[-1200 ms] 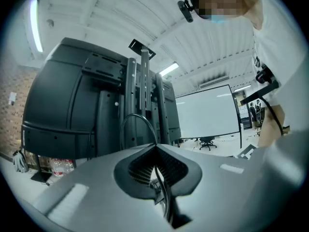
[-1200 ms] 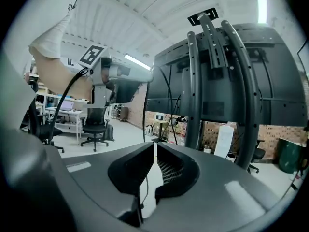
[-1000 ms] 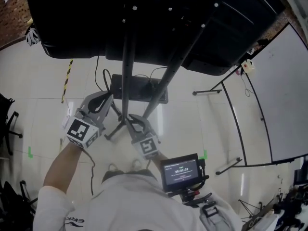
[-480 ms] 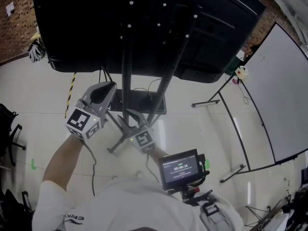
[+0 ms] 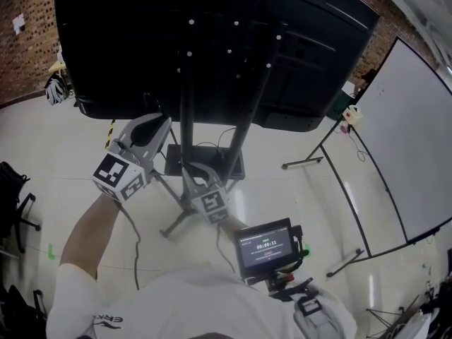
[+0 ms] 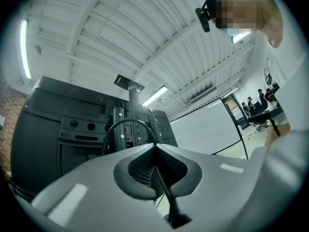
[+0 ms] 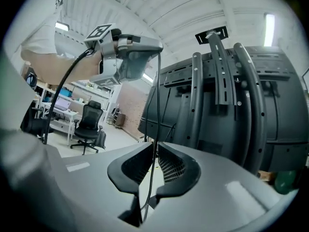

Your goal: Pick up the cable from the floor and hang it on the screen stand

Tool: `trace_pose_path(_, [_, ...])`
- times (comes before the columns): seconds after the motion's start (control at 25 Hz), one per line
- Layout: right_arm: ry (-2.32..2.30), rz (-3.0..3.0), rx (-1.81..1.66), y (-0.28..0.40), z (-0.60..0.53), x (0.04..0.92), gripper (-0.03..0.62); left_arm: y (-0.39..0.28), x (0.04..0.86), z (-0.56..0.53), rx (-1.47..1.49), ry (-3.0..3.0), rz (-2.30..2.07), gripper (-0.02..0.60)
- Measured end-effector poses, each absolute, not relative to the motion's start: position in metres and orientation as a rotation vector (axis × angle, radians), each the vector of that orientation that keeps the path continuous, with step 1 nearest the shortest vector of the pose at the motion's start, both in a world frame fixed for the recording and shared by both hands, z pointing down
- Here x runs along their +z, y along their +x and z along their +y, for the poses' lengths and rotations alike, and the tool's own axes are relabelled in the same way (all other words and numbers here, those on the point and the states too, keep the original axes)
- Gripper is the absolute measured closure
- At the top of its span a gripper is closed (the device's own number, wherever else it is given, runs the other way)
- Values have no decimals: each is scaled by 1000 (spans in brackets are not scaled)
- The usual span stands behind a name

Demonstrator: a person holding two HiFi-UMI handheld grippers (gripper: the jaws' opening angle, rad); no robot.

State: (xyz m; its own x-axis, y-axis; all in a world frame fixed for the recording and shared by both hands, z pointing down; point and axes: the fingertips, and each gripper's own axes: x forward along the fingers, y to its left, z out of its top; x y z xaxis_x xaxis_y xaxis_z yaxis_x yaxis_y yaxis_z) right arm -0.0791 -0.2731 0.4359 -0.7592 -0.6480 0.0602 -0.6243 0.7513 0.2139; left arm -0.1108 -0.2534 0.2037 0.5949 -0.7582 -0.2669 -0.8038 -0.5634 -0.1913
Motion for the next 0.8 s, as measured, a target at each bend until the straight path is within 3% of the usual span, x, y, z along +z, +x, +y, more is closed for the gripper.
trace_pose_path(0.28, [1018, -2817, -283, -87, -279, 422, 499, -105, 187, -249, 241, -2528, 1235, 578])
trace_pose_path(0.4, [1068, -2771, -298, -86, -285, 426, 510, -103, 182, -247, 246, -2523, 1217, 578])
trace_pose_path(0.56, [1133, -2759, -331, -71, -289, 417, 571, -114, 176, -247, 242, -2502, 1231, 578])
trace_pose_path(0.8, [1254, -2703, -447, -25, -305, 383, 572, -139, 179, -256, 225, -2474, 1284, 577])
